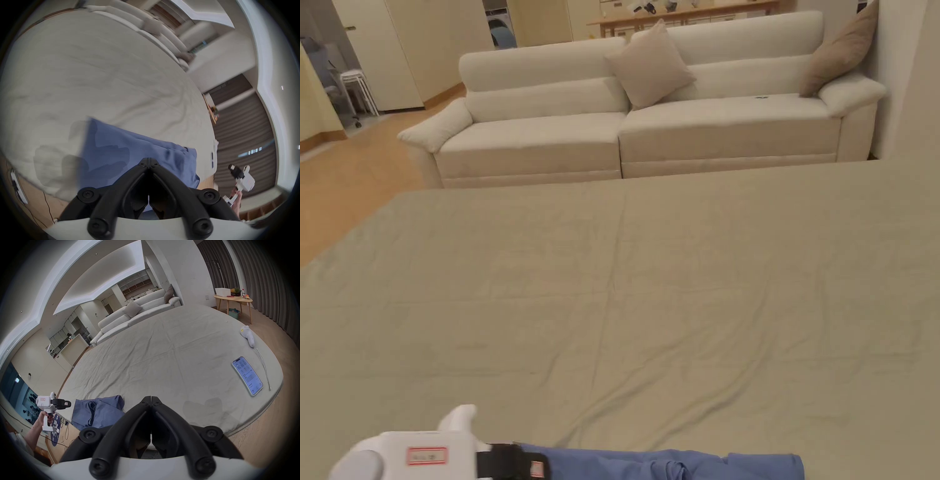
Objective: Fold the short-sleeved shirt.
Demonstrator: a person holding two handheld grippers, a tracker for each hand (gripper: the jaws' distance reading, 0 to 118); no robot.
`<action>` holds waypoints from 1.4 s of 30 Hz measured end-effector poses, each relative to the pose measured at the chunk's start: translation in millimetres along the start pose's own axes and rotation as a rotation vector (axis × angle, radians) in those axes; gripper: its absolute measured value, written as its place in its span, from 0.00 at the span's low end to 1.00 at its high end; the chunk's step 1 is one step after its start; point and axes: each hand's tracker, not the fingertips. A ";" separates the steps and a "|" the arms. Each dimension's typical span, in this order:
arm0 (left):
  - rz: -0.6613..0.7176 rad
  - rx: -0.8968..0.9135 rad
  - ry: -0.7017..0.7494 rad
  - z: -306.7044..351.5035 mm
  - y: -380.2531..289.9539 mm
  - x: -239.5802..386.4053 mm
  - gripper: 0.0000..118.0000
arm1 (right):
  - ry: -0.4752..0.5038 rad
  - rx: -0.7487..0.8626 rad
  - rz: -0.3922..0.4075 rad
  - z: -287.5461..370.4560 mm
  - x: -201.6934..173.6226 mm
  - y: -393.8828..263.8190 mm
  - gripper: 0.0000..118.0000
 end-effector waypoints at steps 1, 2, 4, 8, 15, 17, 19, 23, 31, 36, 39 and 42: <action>0.027 -0.001 0.004 9.0 5.4 -14.7 0.00 | 0.001 -0.001 0.004 -2.0 -3.2 0.8 0.00; 0.057 -0.005 0.001 16.5 11.2 -31.2 0.00 | 0.003 -0.004 0.011 -4.9 -7.7 1.6 0.00; 0.099 -0.031 -0.023 22.5 18.7 -56.1 0.00 | 0.008 -0.008 0.014 -9.7 -14.0 3.1 0.00; 0.104 -0.087 -0.193 14.9 20.6 -93.6 0.26 | -0.004 -0.023 0.033 -17.1 -27.2 5.0 0.00; 0.171 -0.155 -0.143 -29.6 12.4 -113.8 0.97 | -0.019 -0.050 0.056 -21.8 -40.3 9.0 0.00; 0.092 -0.119 -0.208 -26.4 14.6 -109.8 0.97 | -0.019 -0.049 0.057 -21.4 -42.7 8.9 0.00; 0.108 -0.125 -0.216 -30.6 14.0 -107.6 0.60 | -0.020 -0.048 0.062 -21.8 -43.1 9.3 0.00; 0.021 -0.150 -0.034 -44.8 8.9 -102.9 0.04 | -0.018 -0.055 0.047 -25.9 -41.2 8.3 0.00; 0.089 -0.099 -0.104 -16.0 5.3 -81.1 0.04 | -0.005 -0.052 0.030 -22.9 -32.4 5.7 0.00; 0.157 -0.059 -0.012 9.1 -7.1 6.9 0.03 | 0.024 -0.030 0.015 -14.9 -23.4 3.5 0.00; 0.079 -0.051 -0.140 -10.4 -25.0 71.4 0.03 | 0.038 -0.020 0.007 -8.4 -16.3 1.3 0.00; -0.052 -0.100 -0.076 -55.7 -43.4 127.8 0.03 | 0.051 -0.006 -0.002 2.6 -7.8 -2.1 0.00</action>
